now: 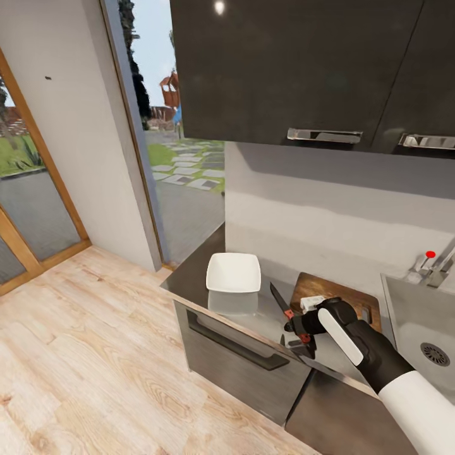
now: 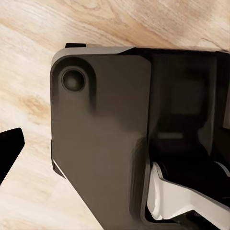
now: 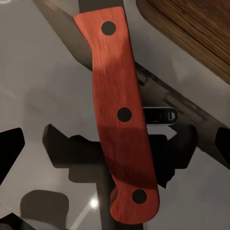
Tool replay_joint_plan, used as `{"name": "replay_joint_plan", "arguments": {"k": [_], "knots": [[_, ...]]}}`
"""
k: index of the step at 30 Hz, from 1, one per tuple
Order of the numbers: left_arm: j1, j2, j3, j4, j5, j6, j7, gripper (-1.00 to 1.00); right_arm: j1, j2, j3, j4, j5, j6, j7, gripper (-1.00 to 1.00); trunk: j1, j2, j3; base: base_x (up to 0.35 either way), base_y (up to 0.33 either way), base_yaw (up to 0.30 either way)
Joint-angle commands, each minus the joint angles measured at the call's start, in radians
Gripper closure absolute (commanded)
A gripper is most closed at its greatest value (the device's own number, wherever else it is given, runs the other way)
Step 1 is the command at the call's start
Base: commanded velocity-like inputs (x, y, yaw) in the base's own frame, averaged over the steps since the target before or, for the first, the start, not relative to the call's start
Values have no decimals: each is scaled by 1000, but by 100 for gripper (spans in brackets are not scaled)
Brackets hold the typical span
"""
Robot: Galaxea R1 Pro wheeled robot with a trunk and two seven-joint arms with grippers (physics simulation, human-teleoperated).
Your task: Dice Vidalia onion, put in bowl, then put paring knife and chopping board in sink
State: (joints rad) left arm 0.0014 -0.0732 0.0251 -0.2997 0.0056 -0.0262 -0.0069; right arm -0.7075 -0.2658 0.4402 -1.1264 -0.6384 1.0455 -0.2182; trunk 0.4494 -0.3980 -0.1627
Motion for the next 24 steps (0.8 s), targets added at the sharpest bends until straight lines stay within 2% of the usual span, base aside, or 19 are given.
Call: {"name": "replay_joint_plan", "arguments": {"k": [1,24], "knots": [[0,0,3,-1,1,-1,-1,-100,-1,-1,3,-1,-11,2,-10,-100,1,-2,-2,0,0,0],[0,0,3,-2,1,-1,-1,-100,-1,-1,3,-1,-11,2,-10,-100,1,-2,-16,0,0,0]]}}
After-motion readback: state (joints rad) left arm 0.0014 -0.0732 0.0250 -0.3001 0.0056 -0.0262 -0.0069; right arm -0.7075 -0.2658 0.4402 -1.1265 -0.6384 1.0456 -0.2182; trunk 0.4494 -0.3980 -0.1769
